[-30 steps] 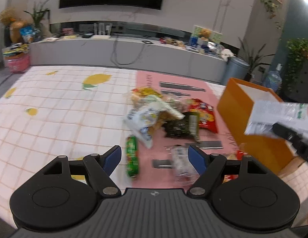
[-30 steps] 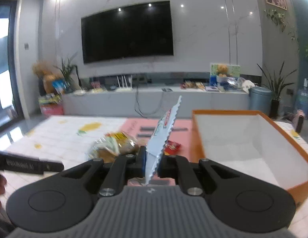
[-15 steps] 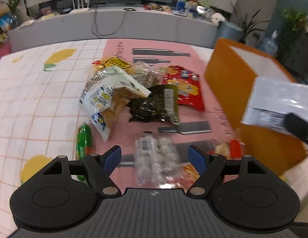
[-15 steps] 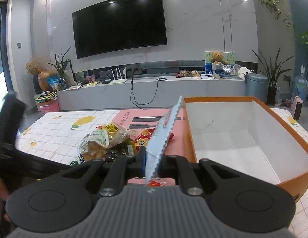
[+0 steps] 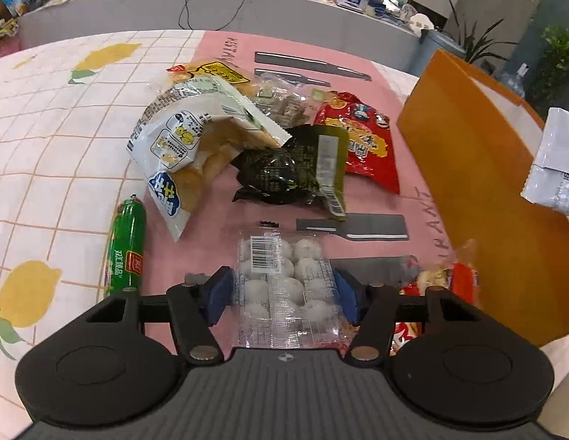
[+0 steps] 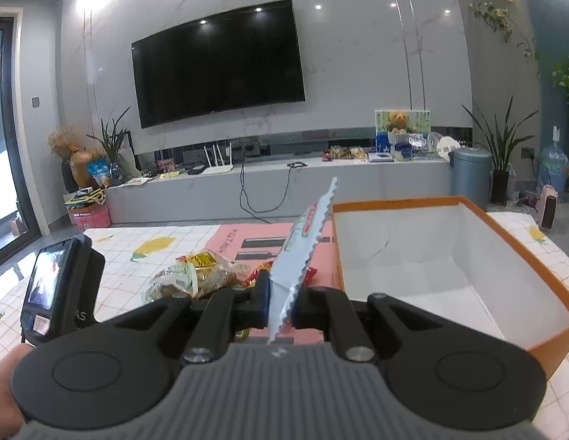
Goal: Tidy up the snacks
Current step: 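Drop the sachet into the orange box while the left grasps the clear bag, then carry the clear bag into the orange box and open the left gripper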
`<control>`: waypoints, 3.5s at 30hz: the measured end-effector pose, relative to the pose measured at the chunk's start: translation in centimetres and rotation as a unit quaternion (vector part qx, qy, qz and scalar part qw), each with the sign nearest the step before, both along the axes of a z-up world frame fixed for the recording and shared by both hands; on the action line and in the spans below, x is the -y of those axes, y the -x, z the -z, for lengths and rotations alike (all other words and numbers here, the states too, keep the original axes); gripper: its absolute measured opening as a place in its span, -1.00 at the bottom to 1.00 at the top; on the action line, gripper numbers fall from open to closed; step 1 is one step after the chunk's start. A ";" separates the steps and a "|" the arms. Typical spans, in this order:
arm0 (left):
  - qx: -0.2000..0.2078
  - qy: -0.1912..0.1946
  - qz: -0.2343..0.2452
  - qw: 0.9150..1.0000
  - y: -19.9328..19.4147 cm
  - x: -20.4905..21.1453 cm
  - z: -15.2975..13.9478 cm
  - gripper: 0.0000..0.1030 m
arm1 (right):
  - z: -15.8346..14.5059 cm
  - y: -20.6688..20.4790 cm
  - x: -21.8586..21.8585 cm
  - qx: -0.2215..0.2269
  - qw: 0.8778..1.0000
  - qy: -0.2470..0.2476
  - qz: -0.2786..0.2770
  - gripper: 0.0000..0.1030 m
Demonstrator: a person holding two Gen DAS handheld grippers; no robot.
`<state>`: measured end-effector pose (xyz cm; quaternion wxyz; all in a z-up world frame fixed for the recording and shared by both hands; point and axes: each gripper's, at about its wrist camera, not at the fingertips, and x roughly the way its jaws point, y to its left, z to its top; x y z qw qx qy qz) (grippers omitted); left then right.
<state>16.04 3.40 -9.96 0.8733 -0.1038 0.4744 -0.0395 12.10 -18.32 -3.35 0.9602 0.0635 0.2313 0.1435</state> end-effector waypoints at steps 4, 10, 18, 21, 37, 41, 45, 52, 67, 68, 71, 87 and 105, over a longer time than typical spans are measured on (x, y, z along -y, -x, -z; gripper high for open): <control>0.016 -0.001 0.011 1.000 0.4 0.4 -0.7 0.28 | -0.4 0.0 0.2 0.008 1.000 0.000 0.005 -0.86; 0.062 0.011 0.020 0.998 1.5 1.2 -3.4 0.28 | -2.0 -0.2 2.5 0.032 0.999 -0.008 0.031 -0.86; 0.105 0.046 0.020 0.993 2.9 2.1 -7.3 0.28 | -0.6 -3.3 8.1 -0.044 0.989 -0.063 0.128 -0.86; 0.114 0.063 0.034 0.991 3.5 2.7 -8.1 0.28 | 0.8 -4.7 8.2 -0.101 0.983 -0.070 0.134 -0.86; 0.112 0.072 0.051 0.990 4.5 5.4 -9.0 0.28 | 3.3 -7.2 7.0 -0.197 0.971 -0.097 0.096 -0.71; 0.117 0.064 0.053 0.990 4.9 6.3 -9.6 0.28 | 1.7 -6.2 7.1 -0.187 0.973 -0.079 0.106 -0.36; 0.119 0.064 0.058 0.989 5.0 7.5 -10.2 0.28 | -0.4 -4.5 6.9 -0.173 0.982 -0.032 0.073 0.16; 0.130 0.086 0.063 0.986 4.3 11.0 -10.8 0.28 | -2.2 -2.5 11.8 -0.150 0.986 -0.032 0.071 0.60; 0.105 0.038 0.109 0.988 -0.1 21.3 -8.6 0.28 | -2.1 -1.0 19.8 -0.131 0.967 -0.109 0.192 0.61; 0.100 0.034 0.112 0.988 -0.4 21.7 -8.3 0.28 | -2.2 -1.1 19.8 -0.129 0.966 -0.107 0.195 0.61; 0.089 0.039 0.118 0.988 -0.6 22.6 -7.7 0.28 | -2.4 -0.9 19.9 -0.123 0.964 -0.104 0.213 0.61; 0.070 0.041 0.130 0.988 -1.3 25.6 -6.4 0.38 | -2.4 -0.7 20.8 -0.123 0.955 -0.104 0.250 0.60; 0.113 0.010 0.124 0.986 1.8 22.1 -10.4 0.81 | -3.1 -1.0 19.5 -0.094 0.962 -0.110 0.231 0.61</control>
